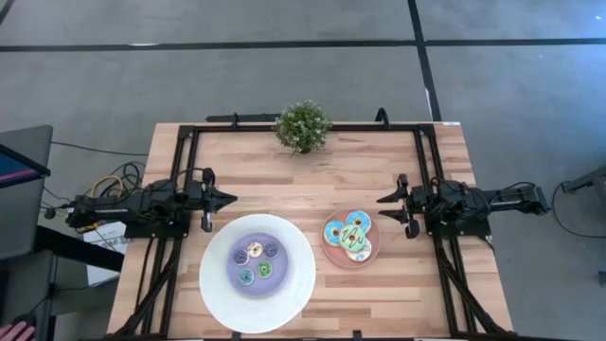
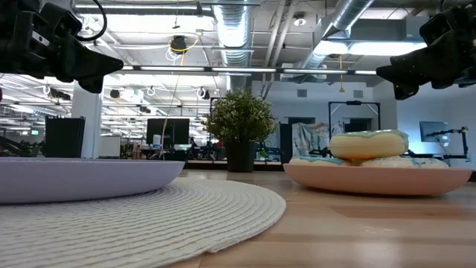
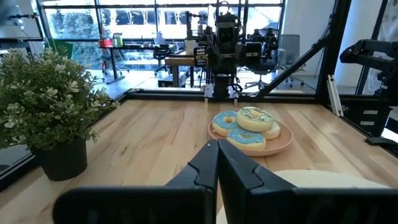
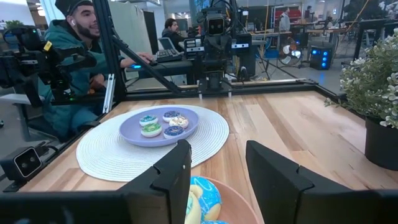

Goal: Pick & Place donuts
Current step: Return to Home Position

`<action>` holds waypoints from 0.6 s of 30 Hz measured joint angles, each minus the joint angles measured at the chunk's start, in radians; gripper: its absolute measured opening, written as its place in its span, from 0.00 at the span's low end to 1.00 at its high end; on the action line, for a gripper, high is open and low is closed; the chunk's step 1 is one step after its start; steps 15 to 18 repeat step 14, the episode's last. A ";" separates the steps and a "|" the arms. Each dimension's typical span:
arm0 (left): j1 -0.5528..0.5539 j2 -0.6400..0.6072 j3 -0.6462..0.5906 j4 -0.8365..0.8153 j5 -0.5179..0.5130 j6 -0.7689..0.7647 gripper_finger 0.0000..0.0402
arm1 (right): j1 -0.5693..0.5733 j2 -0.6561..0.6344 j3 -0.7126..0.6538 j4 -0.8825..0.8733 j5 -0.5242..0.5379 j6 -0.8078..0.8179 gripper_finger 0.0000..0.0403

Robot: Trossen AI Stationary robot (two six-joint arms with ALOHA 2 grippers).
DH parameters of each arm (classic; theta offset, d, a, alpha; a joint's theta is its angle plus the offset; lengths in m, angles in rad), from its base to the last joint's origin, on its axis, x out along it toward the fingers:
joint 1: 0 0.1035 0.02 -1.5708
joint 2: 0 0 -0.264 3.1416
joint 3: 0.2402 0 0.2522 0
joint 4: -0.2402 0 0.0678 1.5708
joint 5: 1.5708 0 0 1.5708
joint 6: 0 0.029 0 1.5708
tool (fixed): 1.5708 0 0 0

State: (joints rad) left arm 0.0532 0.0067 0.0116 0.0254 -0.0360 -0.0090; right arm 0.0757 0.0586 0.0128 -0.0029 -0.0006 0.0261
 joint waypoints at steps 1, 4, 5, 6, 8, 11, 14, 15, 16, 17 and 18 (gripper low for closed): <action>0.000 0.000 0.000 0.000 0.000 0.000 0.00 | 0.000 0.000 0.000 0.000 0.000 0.000 0.36; 0.000 0.000 0.000 0.000 0.000 0.000 0.00 | 0.000 0.000 0.000 0.000 0.000 0.000 0.35; 0.000 0.000 0.000 0.000 0.000 -0.001 0.00 | 0.000 0.000 0.000 0.000 0.000 0.000 0.35; 0.000 0.000 0.000 0.000 0.000 -0.001 0.00 | 0.000 0.000 0.000 0.000 0.000 0.000 0.35; 0.000 0.000 0.000 0.000 0.000 -0.001 0.00 | 0.000 0.000 0.000 0.000 0.000 0.000 0.35; 0.000 0.000 0.000 0.000 0.000 -0.002 0.00 | 0.000 0.000 0.000 0.000 0.000 0.000 0.35; 0.000 0.000 0.000 0.000 0.000 -0.002 0.00 | 0.000 0.000 0.000 0.000 0.000 0.000 0.36; 0.000 0.000 0.000 0.000 0.000 -0.002 0.00 | 0.000 0.000 0.000 0.000 0.000 0.000 0.36; 0.000 0.000 0.000 0.000 0.000 -0.002 0.00 | 0.000 0.000 0.000 0.000 0.000 0.000 0.36; 0.000 0.000 0.000 0.000 0.000 -0.002 0.00 | 0.000 0.000 0.000 0.000 0.000 0.000 0.36; 0.000 0.000 0.000 0.000 0.000 -0.002 0.00 | 0.000 0.000 0.000 0.000 0.000 0.000 0.36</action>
